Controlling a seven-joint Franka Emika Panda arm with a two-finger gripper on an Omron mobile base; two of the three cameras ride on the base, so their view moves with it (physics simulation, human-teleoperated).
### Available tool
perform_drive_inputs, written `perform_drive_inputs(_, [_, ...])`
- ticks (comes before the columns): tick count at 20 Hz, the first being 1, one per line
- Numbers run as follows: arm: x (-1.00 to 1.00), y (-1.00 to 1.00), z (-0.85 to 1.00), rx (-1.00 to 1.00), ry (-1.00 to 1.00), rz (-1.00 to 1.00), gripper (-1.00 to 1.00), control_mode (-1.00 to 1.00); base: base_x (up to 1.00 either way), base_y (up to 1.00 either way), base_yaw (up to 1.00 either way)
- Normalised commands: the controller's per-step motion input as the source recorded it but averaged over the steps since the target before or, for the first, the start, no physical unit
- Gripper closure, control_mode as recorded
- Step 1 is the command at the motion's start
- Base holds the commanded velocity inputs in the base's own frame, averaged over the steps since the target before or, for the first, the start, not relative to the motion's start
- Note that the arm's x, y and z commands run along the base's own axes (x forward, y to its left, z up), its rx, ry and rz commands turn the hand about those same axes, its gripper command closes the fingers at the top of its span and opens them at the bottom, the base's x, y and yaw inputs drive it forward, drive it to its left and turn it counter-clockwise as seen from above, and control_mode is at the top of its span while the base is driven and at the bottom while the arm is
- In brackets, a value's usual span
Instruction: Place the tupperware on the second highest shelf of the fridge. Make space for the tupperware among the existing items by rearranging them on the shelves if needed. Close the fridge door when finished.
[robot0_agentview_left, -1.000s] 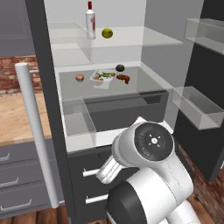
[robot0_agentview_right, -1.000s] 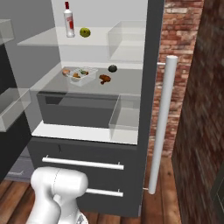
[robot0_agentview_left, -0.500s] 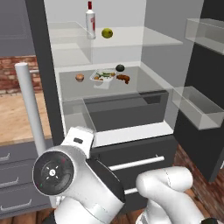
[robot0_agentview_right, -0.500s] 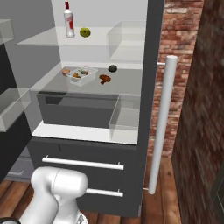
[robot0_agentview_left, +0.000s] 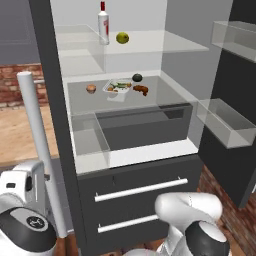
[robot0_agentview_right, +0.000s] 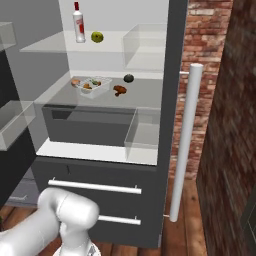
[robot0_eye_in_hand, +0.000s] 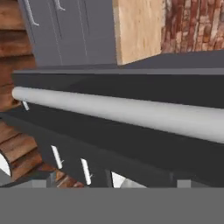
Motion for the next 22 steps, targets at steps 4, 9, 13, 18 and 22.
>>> perform_drive_inputs(4, [0.64,1.00,-0.55,-0.39,0.00,0.00,-1.00,-1.00,0.00,0.00,0.00])
perform_drive_inputs(9, [0.58,0.97,-0.55,-0.36,0.00,0.00,-1.00,-1.00,0.00,0.00,0.00])
perform_drive_inputs(13, [0.47,0.32,-0.46,-0.22,0.00,-0.06,-1.00,-1.00,0.00,0.00,0.00])
perform_drive_inputs(18, [0.71,0.01,-0.37,-0.12,0.00,-0.09,-1.00,-1.00,0.00,0.00,0.00])
perform_drive_inputs(22, [0.81,0.14,-0.15,-0.16,0.04,-0.09,-1.00,-1.00,0.00,0.00,0.00])
